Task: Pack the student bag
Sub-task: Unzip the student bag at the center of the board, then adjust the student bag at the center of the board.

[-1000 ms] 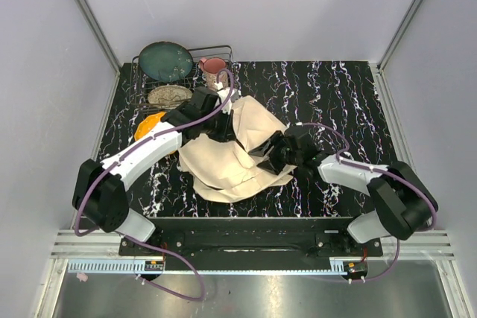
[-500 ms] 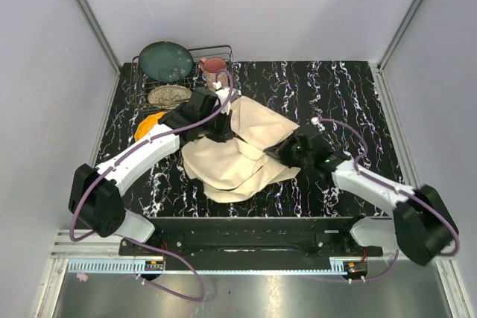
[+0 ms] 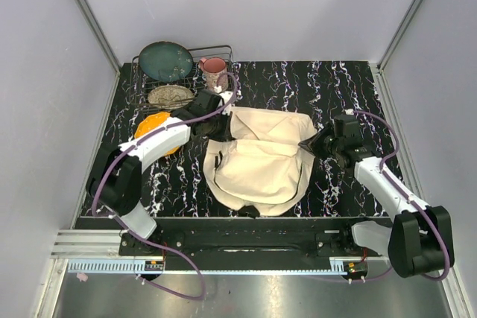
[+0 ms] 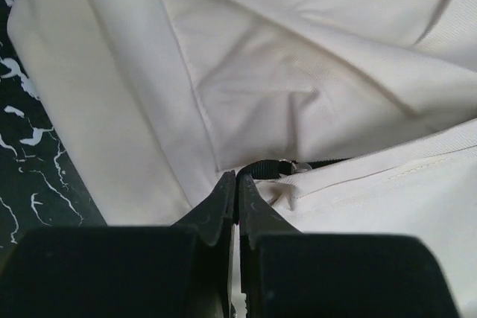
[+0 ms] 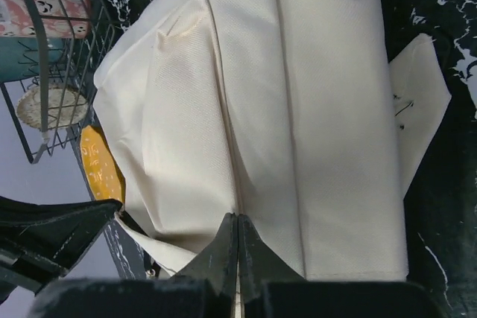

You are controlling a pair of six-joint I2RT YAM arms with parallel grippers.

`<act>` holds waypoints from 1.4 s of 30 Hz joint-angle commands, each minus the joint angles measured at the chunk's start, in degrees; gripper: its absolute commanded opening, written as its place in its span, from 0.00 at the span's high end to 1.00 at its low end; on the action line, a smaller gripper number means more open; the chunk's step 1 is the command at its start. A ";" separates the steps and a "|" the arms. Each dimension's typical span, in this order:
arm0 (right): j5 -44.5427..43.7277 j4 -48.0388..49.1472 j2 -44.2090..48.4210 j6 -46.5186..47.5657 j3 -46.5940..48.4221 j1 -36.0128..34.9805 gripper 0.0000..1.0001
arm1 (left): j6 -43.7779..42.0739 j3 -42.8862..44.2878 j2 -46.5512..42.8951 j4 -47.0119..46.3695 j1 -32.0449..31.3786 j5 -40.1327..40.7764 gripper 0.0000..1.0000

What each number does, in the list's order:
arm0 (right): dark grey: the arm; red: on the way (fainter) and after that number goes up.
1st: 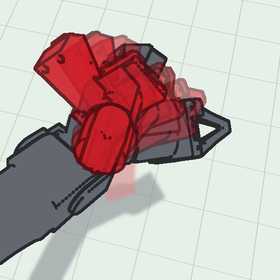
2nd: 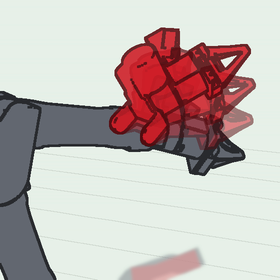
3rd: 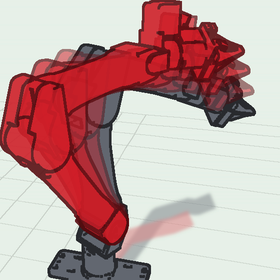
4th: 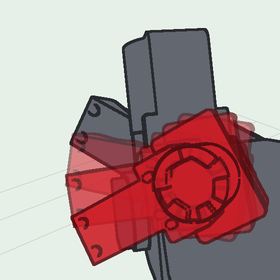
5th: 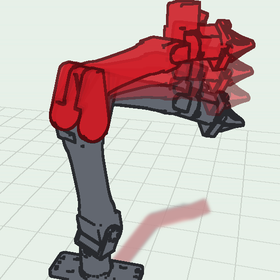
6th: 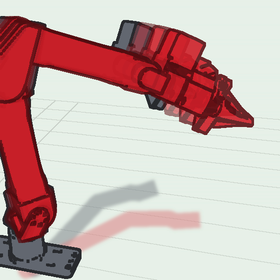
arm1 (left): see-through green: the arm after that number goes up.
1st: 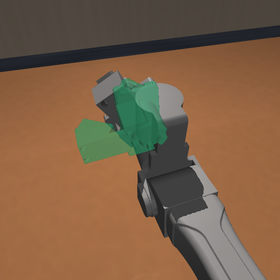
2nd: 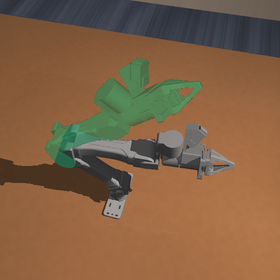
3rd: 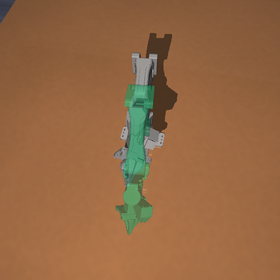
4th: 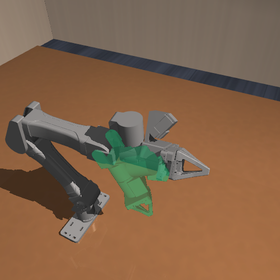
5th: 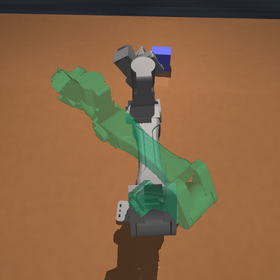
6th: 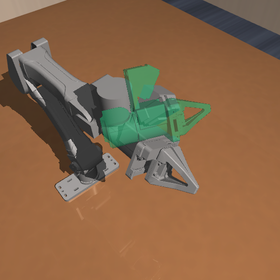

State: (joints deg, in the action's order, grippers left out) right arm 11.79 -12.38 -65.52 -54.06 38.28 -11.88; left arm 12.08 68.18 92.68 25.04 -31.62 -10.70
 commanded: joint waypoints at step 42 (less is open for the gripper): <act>18.81 12.75 2.14 -1.48 -2.54 -5.70 1.00 | 12.18 -22.21 -38.88 -1.93 -1.60 -4.78 0.01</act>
State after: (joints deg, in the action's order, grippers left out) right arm 31.24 -5.63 -65.69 -53.10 26.00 -15.55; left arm 21.43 46.28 58.63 24.29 -30.52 -15.64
